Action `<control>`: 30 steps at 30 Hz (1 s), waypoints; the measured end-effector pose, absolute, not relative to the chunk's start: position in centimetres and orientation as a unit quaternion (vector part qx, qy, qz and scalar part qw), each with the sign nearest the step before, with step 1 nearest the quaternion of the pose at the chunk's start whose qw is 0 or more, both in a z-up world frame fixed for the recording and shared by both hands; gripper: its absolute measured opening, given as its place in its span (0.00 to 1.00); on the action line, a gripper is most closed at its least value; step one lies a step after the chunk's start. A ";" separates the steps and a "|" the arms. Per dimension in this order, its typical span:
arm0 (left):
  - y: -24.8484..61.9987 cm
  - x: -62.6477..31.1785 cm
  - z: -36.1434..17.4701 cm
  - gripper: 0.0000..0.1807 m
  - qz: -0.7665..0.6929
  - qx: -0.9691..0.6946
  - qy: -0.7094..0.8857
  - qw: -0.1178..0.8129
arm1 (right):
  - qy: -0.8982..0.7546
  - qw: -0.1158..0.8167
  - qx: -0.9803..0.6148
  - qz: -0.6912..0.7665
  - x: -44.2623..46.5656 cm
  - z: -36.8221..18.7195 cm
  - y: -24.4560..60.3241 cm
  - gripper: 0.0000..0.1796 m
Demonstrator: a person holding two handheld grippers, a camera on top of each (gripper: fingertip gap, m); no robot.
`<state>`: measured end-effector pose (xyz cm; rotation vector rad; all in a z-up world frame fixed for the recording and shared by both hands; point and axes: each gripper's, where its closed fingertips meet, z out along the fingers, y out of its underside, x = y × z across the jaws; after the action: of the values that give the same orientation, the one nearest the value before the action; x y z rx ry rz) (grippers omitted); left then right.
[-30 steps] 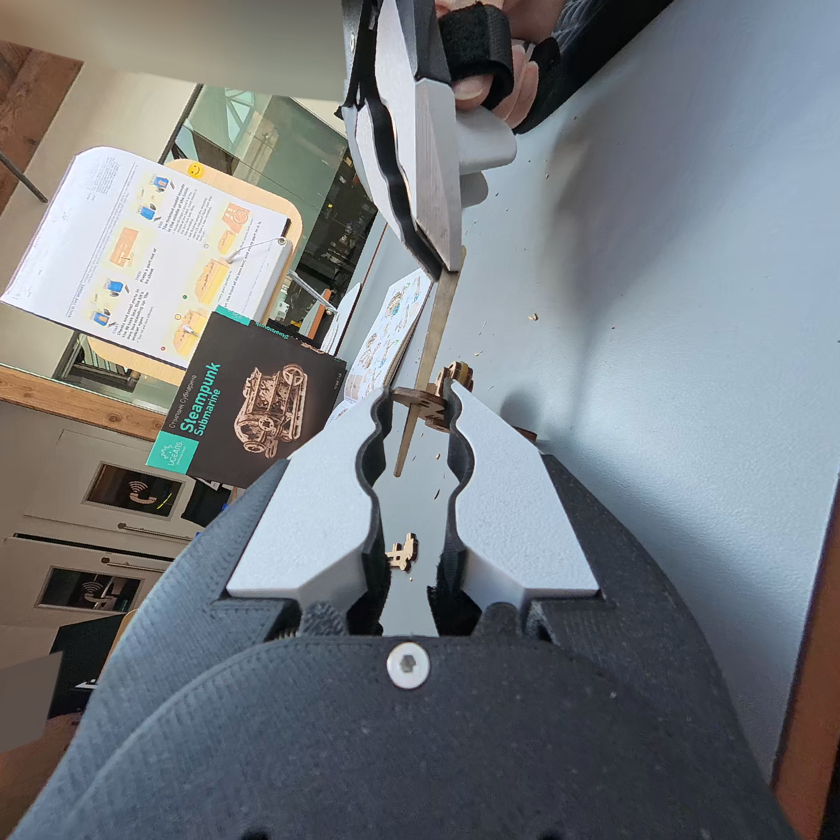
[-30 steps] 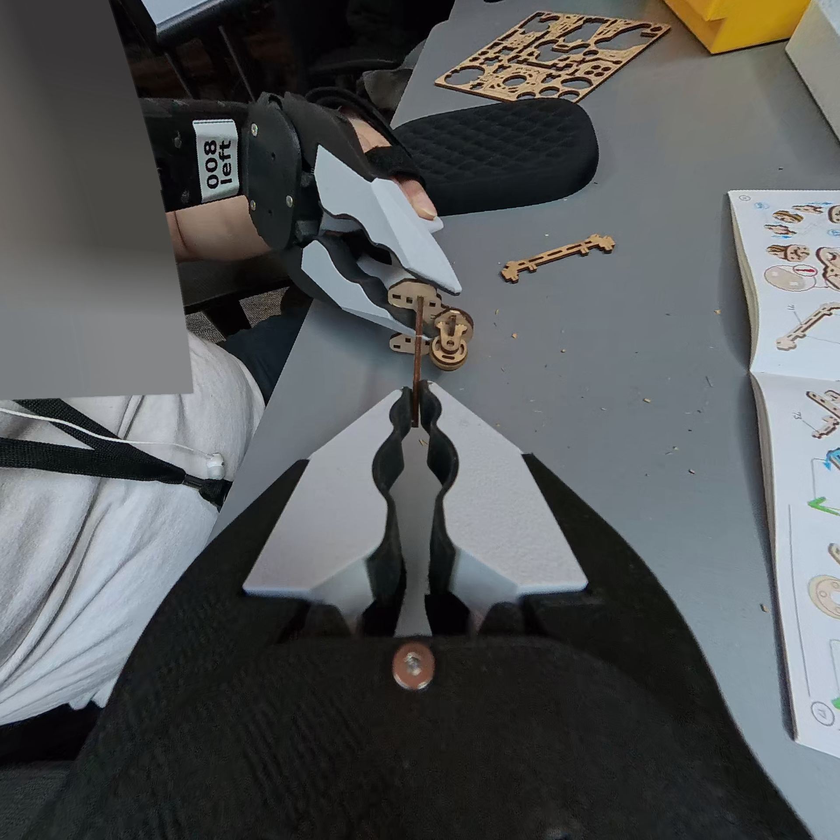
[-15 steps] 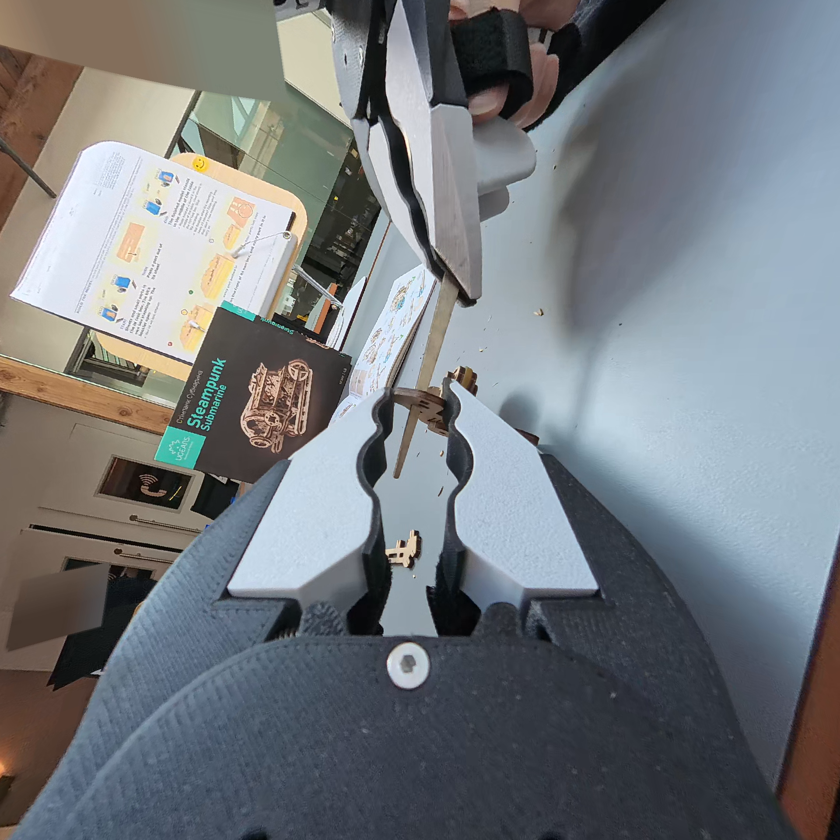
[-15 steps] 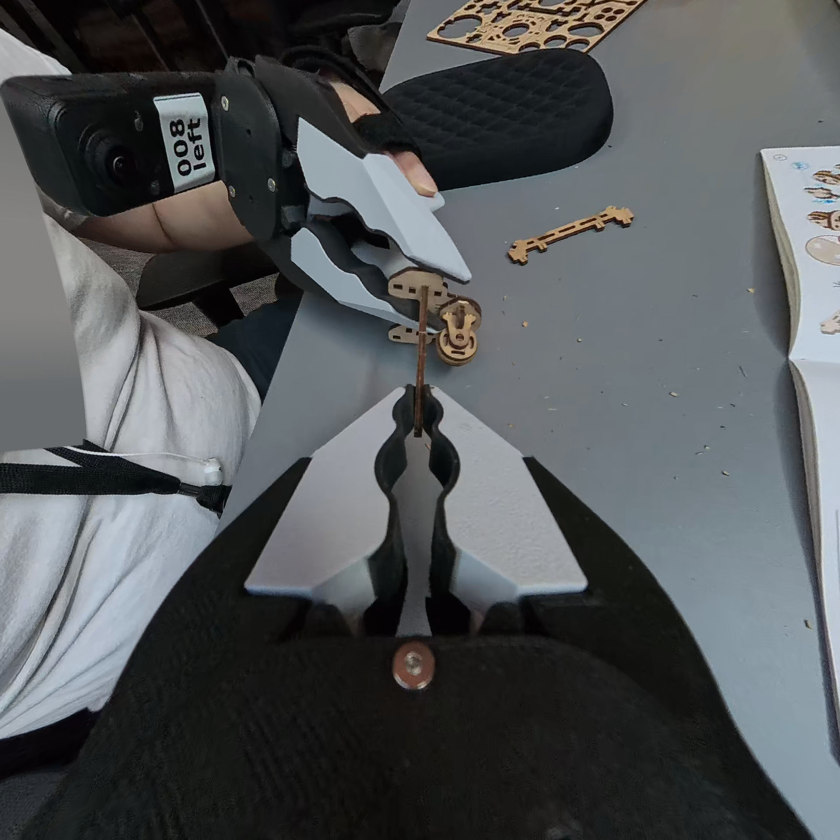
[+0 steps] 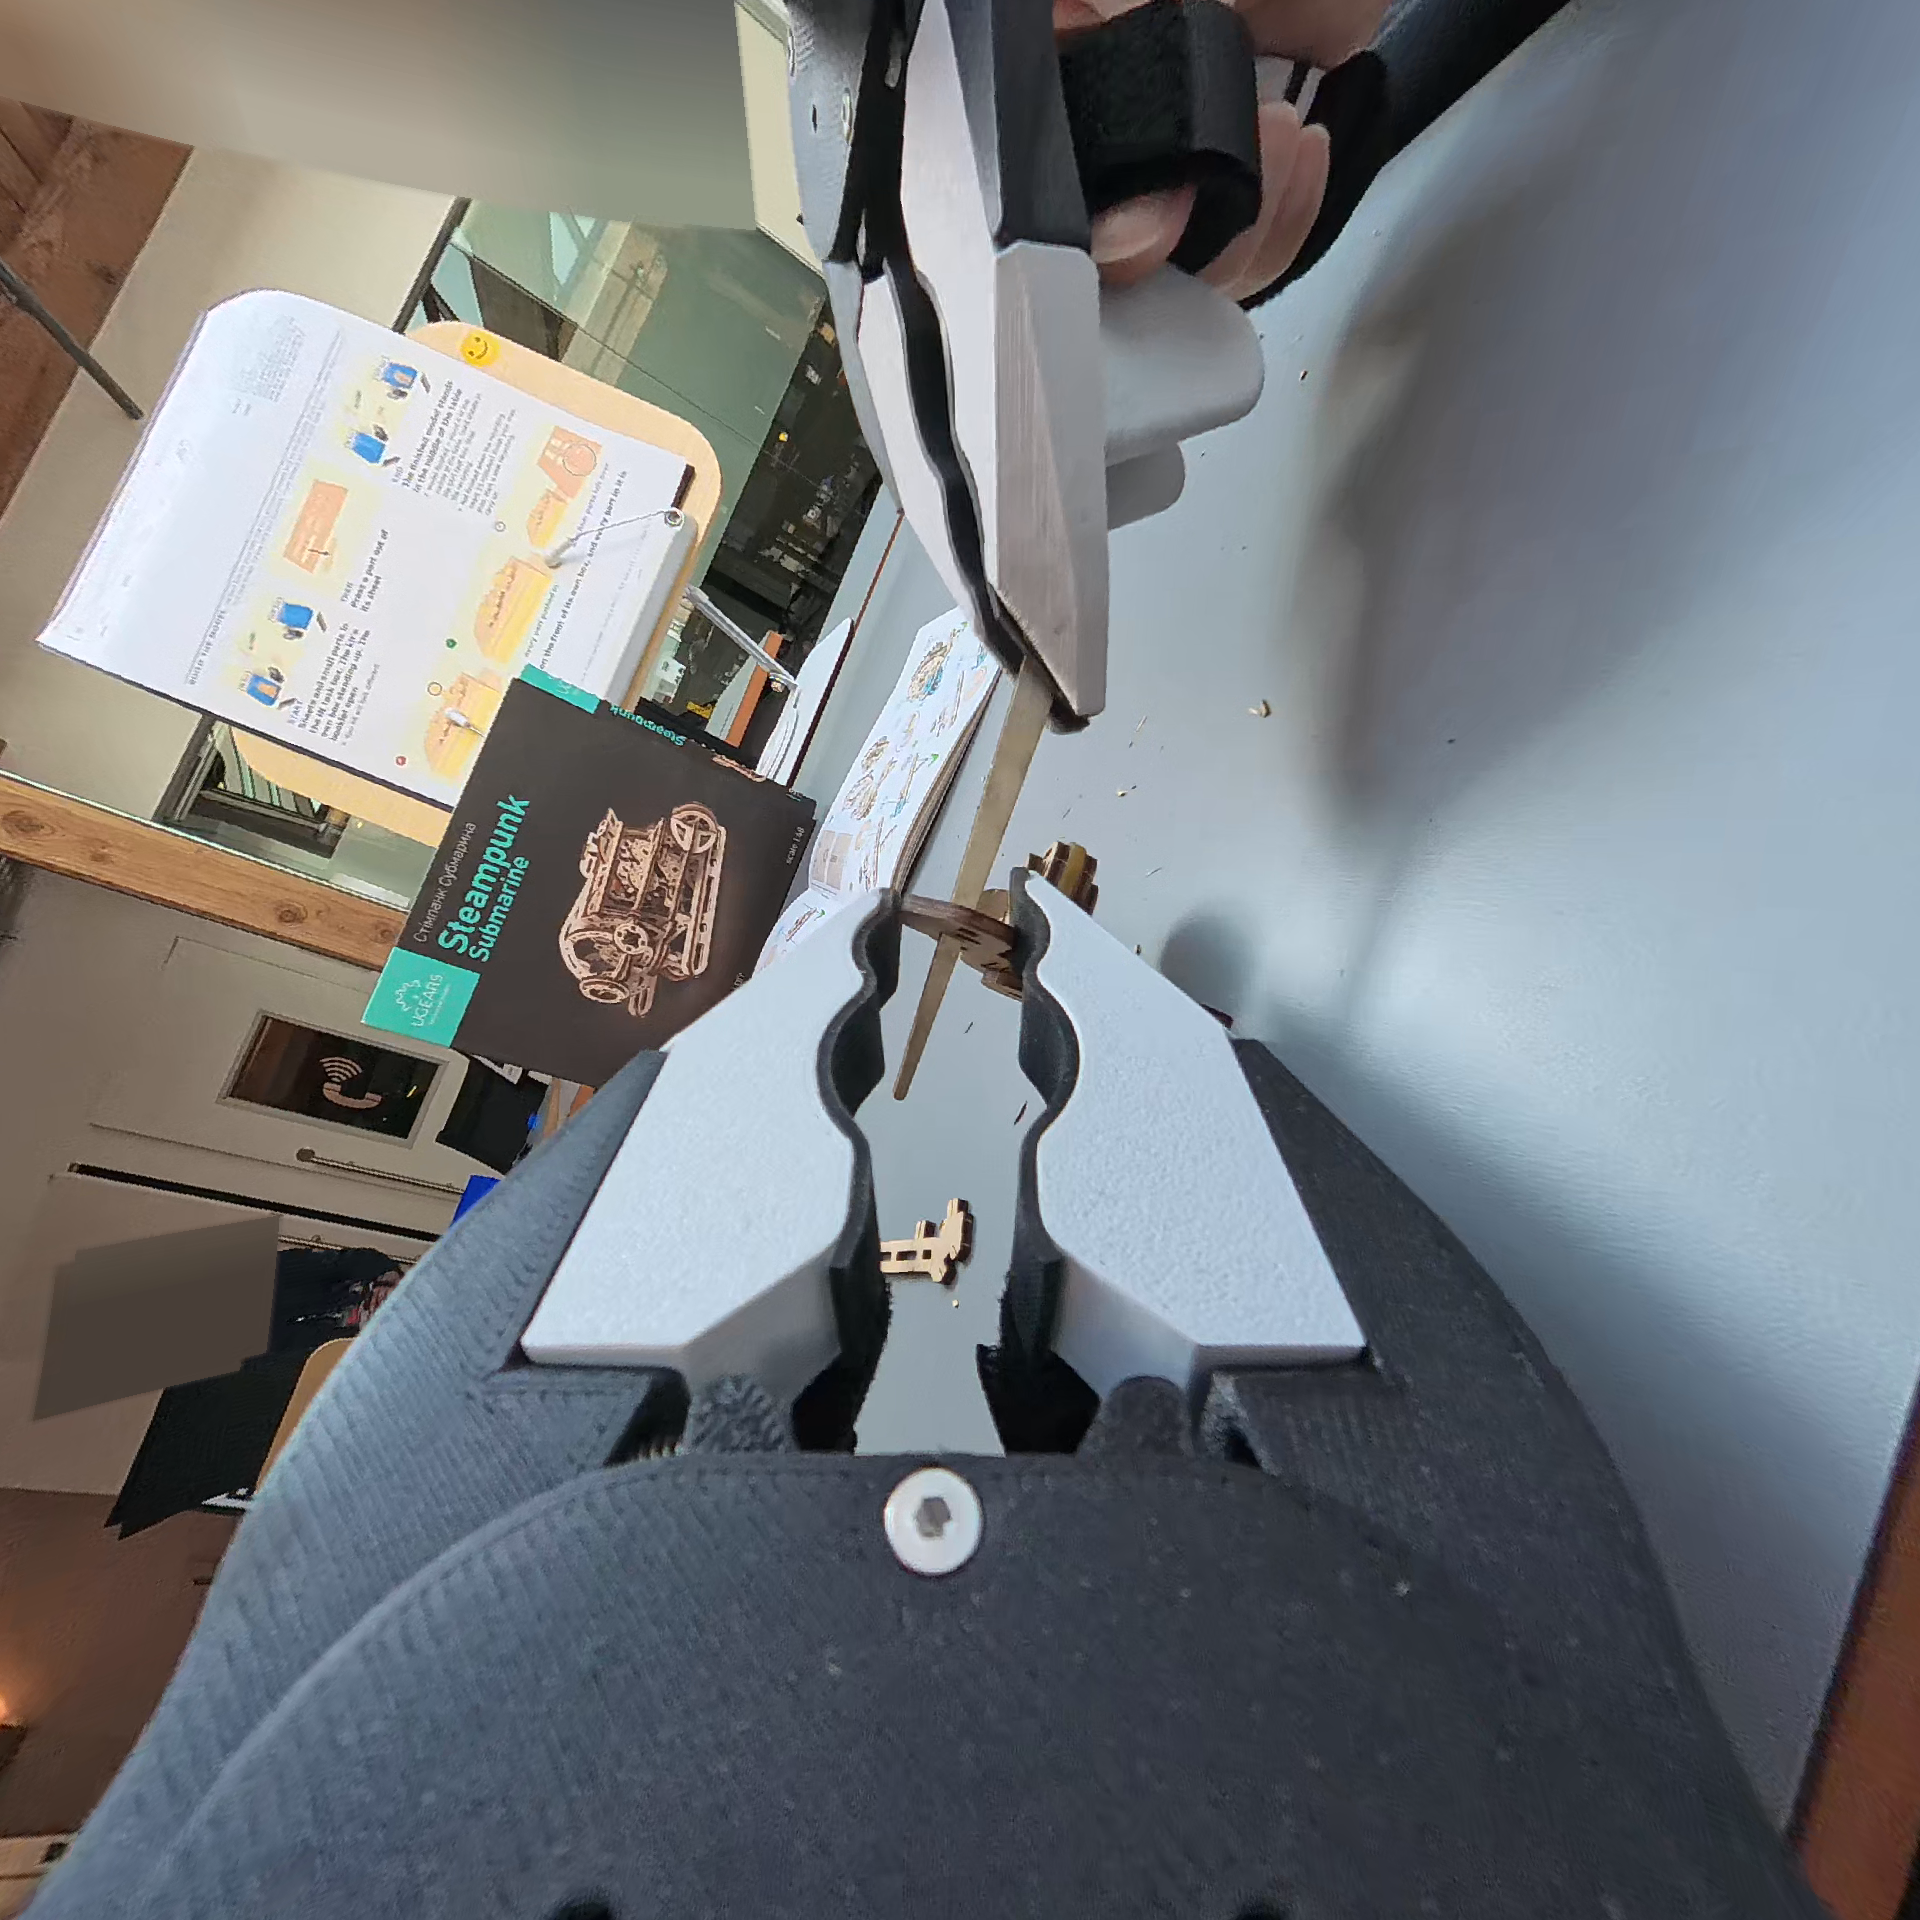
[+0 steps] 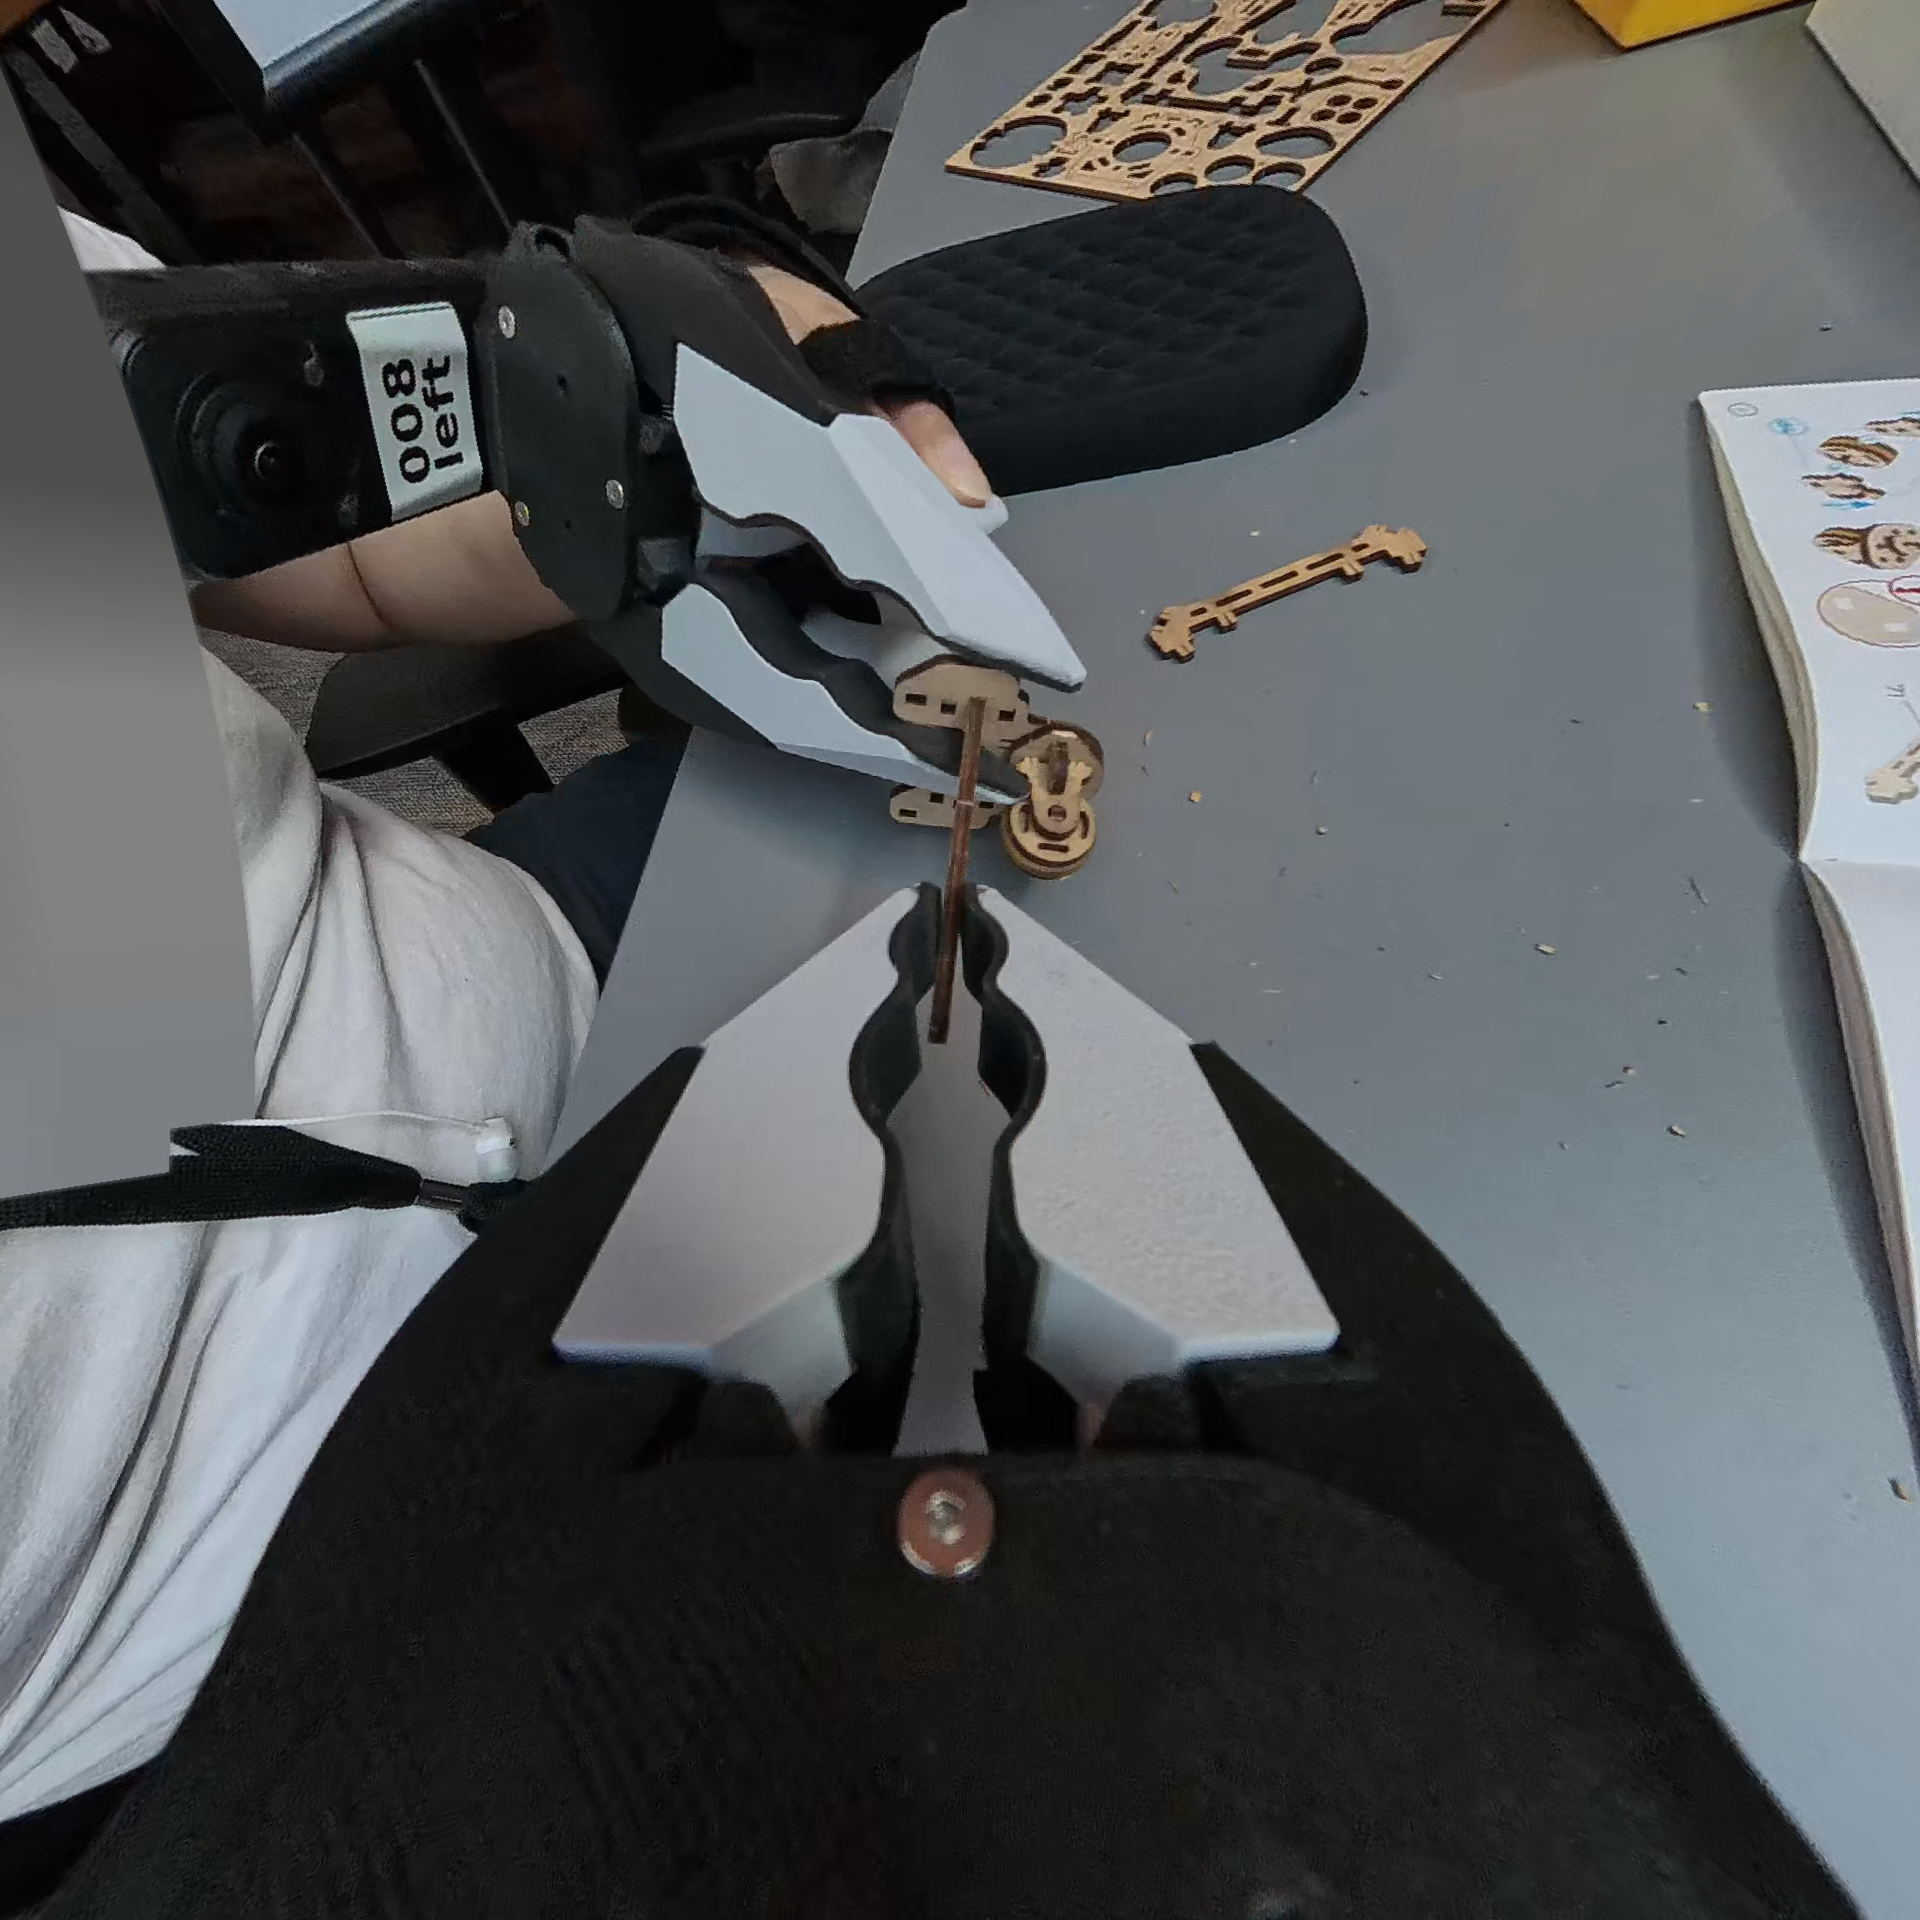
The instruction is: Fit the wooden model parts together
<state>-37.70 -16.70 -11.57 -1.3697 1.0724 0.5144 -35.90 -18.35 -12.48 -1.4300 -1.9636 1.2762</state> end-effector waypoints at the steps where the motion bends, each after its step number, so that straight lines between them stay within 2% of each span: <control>1: -16.6 -37.8 -11.6 0.10 0.229 -0.595 0.464 0.615 | -0.696 0.197 -0.517 0.458 -36.0 -12.5 -18.2 0.01; 12: -17.4 -36.7 -11.5 0.11 0.215 -0.566 0.492 0.626 | -0.706 0.165 -0.515 0.457 -35.3 -12.8 -18.4 0.01; 17: -17.8 -35.8 -11.9 0.16 0.208 -0.550 0.514 0.624 | -0.725 0.150 -0.501 0.449 -34.6 -12.7 -18.5 0.01; 20: -18.0 -35.7 -11.7 0.13 0.198 -0.549 0.516 0.626 | -0.731 0.145 -0.494 0.447 -34.5 -12.6 -18.6 0.01; 30: -17.9 -35.8 -11.7 0.13 0.204 -0.560 0.510 0.620 | -0.722 0.149 -0.501 0.454 -34.3 -12.6 -18.7 0.01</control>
<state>-35.76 -17.95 -11.72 -1.2876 1.1733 0.4687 -34.34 -18.66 -12.61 -1.4410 -2.0739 1.3041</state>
